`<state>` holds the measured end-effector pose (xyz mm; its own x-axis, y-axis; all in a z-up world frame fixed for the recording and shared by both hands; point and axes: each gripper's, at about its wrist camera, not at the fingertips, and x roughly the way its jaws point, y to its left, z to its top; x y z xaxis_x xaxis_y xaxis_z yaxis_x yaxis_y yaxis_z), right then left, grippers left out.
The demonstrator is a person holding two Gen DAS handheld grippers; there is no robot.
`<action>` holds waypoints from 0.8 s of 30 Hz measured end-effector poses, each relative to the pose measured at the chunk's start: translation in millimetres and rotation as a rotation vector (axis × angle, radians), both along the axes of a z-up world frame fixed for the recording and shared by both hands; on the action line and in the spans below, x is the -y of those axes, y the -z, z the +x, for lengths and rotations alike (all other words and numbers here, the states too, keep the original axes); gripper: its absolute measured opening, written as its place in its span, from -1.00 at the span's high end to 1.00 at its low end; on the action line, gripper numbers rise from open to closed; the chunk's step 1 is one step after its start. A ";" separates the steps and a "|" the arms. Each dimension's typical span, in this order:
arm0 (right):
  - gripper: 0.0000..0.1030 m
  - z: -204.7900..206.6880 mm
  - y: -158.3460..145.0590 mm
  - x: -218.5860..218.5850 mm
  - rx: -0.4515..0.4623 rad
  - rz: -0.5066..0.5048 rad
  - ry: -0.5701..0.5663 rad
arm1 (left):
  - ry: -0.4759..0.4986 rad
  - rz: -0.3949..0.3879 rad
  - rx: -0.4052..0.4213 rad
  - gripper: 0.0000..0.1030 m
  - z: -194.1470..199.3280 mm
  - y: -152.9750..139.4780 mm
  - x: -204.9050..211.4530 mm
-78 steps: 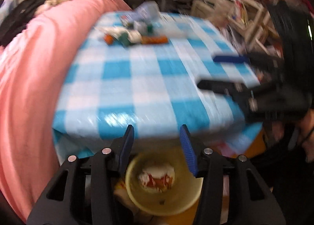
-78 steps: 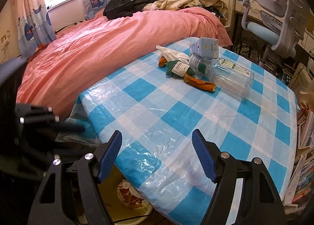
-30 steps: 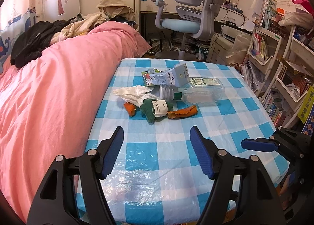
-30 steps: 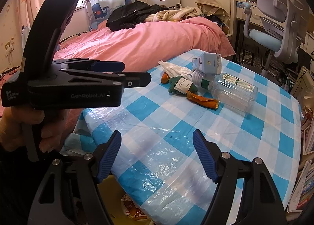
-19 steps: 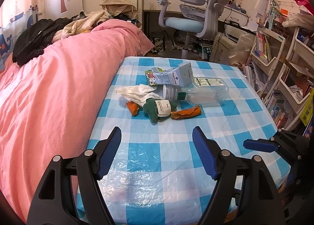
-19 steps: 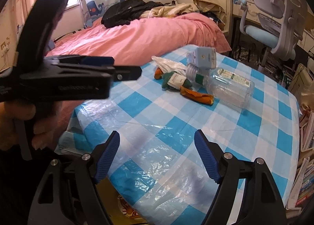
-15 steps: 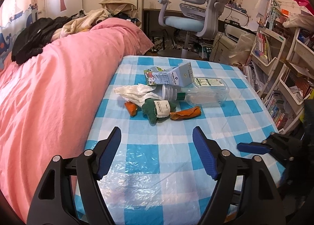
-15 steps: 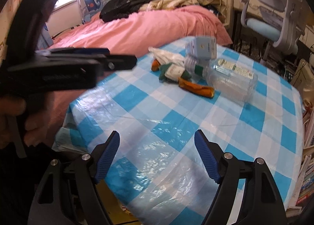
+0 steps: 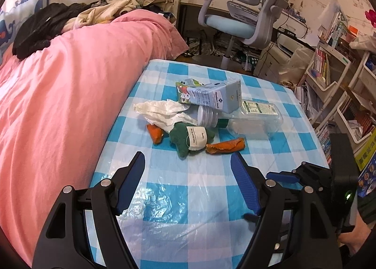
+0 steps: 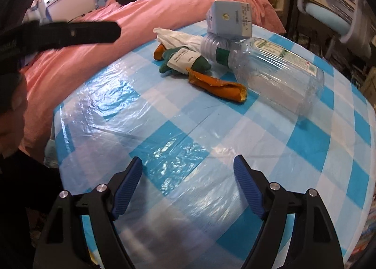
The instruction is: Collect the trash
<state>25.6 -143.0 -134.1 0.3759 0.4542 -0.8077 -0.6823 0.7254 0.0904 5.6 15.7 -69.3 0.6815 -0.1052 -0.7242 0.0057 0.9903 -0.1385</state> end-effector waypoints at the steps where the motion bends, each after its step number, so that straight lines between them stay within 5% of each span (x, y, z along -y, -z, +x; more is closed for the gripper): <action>1: -0.72 -0.6 1.2 -1.6 0.008 -0.006 -0.023 | 0.000 -0.002 0.002 -0.40 0.9 -1.2 -0.1; 4: -0.87 -1.6 4.3 -10.3 0.026 -0.055 -0.078 | 0.004 -0.004 0.011 -0.42 2.4 -3.8 1.7; 24: -0.88 2.2 5.9 -10.0 0.026 -0.055 -0.083 | 0.003 -0.046 0.028 -0.49 -2.8 -14.2 -3.3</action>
